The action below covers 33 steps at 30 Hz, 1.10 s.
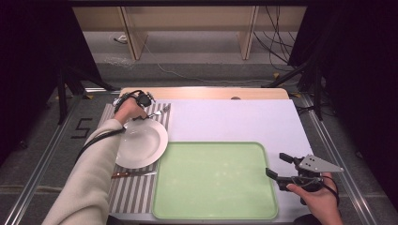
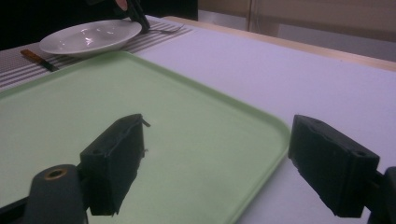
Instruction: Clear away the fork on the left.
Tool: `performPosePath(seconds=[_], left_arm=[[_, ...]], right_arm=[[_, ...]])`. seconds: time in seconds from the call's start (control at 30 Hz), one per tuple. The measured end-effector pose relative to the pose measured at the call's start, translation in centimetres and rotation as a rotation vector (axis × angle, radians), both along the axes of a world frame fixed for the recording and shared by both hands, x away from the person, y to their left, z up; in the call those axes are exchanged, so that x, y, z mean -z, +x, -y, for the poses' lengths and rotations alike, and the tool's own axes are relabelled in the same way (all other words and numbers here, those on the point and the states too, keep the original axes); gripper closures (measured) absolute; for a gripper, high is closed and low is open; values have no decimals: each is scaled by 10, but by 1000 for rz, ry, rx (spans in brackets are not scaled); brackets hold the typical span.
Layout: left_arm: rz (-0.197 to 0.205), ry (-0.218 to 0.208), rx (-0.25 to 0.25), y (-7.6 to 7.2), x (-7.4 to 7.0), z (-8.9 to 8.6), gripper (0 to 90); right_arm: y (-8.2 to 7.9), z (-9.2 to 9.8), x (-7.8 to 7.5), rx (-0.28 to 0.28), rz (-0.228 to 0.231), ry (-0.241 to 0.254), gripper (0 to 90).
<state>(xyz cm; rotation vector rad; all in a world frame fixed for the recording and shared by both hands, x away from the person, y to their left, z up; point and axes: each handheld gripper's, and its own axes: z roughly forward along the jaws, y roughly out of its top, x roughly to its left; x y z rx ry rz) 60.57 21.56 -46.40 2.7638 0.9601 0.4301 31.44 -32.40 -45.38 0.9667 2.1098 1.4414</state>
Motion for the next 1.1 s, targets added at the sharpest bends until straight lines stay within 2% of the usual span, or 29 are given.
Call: performPosePath(seconds=[0.53,0.87,0.97,1.0,1.1], left_arm=[[4,5,15,-1,0,1,769],[5,-3,-2,0,0,-1,770],[13,3,-1,0,0,-1,770],[15,19,1,0,0,-2,770],[23,6,-8,0,1,-4,770]], right_arm=[[0,0,0,2,-1,2,194],[0,1,0,3,1,2,195],[0,1,0,3,3,2,195],[0,1,0,3,2,1,195],[0,1,0,4,2,2,195]])
